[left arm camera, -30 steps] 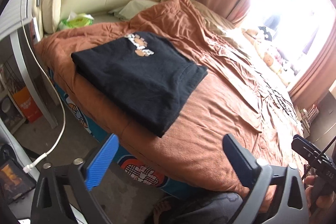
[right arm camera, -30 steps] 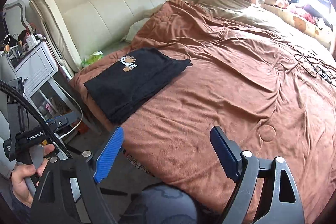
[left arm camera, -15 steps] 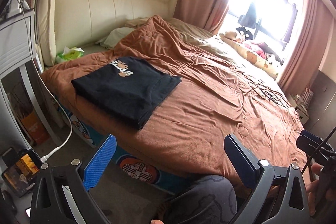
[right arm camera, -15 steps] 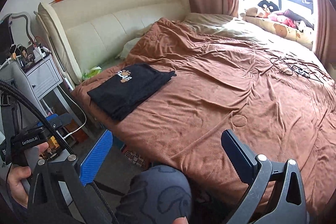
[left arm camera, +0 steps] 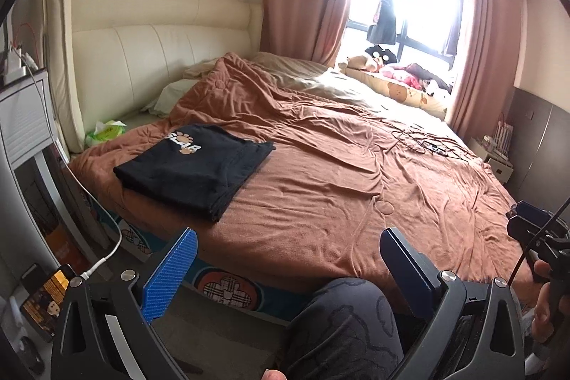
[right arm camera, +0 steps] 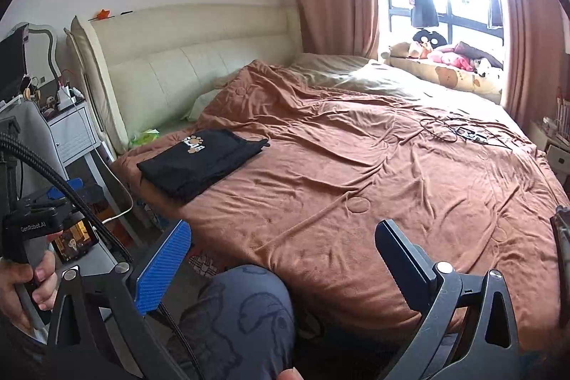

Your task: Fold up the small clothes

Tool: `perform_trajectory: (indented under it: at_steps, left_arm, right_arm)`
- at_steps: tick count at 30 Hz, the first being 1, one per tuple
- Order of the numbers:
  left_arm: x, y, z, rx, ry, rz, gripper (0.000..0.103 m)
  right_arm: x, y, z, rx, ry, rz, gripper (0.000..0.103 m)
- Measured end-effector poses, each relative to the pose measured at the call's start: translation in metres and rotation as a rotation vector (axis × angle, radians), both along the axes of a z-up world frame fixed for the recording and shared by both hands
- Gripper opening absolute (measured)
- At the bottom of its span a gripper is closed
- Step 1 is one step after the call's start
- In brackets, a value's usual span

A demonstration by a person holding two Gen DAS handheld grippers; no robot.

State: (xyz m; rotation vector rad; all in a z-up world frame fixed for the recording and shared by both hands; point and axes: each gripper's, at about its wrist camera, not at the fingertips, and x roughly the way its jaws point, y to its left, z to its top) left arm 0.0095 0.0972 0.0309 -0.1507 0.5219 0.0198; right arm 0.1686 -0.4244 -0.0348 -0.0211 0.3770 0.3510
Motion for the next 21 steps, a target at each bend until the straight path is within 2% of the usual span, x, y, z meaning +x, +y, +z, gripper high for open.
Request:
perform_trajectory:
  at_steps: [6,13,21]
  left_arm:
    - [-0.014,-0.021,0.0,0.01,-0.036,-0.061,0.103]
    - [-0.024,-0.042,-0.008,0.028,-0.082,-0.091,0.103]
    - [-0.032,-0.058,-0.011,0.057,-0.105,-0.126,0.103]
  right_arm:
    - [-0.022,-0.02,-0.016,0.02,-0.022,-0.048,0.103]
    - [-0.043,-0.038,-0.028,0.026,-0.045,-0.109,0.103]
    - [-0.048,-0.053,-0.039,0.059,-0.043,-0.151,0.103]
